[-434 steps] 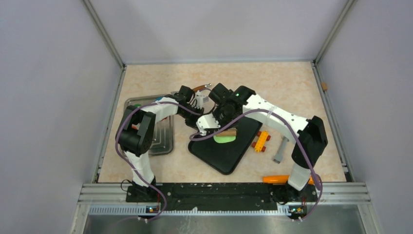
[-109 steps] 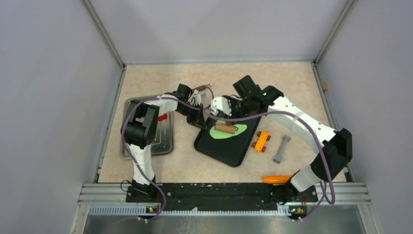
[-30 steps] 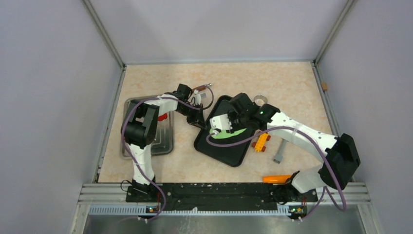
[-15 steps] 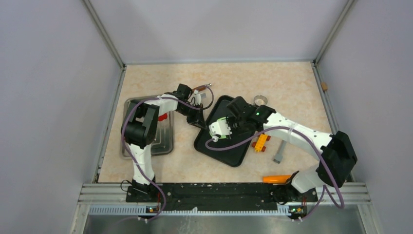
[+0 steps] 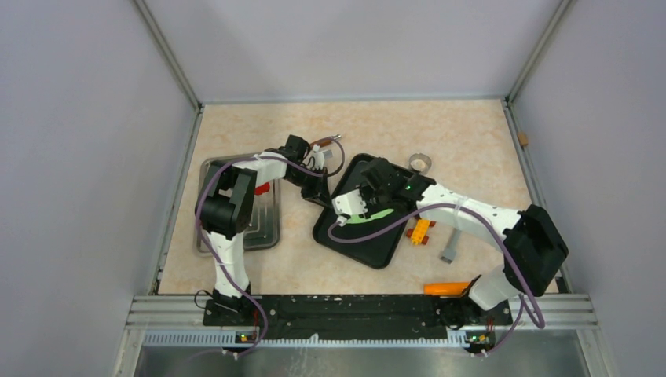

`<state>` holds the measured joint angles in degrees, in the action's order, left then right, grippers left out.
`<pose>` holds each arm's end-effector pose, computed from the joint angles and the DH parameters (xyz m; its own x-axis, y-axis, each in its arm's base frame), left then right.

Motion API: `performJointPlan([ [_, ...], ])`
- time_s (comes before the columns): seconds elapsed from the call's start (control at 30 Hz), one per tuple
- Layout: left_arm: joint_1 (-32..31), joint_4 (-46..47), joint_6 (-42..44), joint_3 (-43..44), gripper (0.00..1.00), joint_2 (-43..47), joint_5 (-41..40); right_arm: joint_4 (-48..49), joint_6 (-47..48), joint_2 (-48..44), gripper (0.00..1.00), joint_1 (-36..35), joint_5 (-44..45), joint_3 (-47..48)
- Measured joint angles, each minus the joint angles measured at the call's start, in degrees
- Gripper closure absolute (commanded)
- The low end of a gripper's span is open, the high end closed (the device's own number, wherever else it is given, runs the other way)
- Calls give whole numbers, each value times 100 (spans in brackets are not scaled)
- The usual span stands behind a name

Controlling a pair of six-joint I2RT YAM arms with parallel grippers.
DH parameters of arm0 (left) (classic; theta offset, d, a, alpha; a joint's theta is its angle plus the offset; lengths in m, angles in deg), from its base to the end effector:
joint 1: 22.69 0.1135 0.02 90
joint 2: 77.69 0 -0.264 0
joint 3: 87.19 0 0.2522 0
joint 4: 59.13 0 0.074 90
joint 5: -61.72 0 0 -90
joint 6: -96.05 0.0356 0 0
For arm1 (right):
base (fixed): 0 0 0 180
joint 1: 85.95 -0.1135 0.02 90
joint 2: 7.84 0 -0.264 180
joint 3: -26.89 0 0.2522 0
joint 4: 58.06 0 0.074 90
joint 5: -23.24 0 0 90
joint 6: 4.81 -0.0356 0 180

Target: Roll out the dumpling wrappers from the dough

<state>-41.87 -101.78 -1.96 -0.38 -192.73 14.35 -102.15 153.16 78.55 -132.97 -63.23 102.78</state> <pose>0.3574 -0.1498 0.1387 -0.9466 0.2207 -0.2352 0.3225 0.6592 -0.6793 0.2162 0.2288 0.2417 0.4459 -0.8786 -0.1708 -0.7798 -0.2877 -0.5559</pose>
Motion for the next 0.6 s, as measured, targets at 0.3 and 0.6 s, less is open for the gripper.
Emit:
performJointPlan([
  [0.3,0,-2,0,0,100,0,0,654,-122,321,100,162,264,94],
  [0.6,0,-2,0,0,100,0,0,-96,-1342,444,100,262,-94,1471],
])
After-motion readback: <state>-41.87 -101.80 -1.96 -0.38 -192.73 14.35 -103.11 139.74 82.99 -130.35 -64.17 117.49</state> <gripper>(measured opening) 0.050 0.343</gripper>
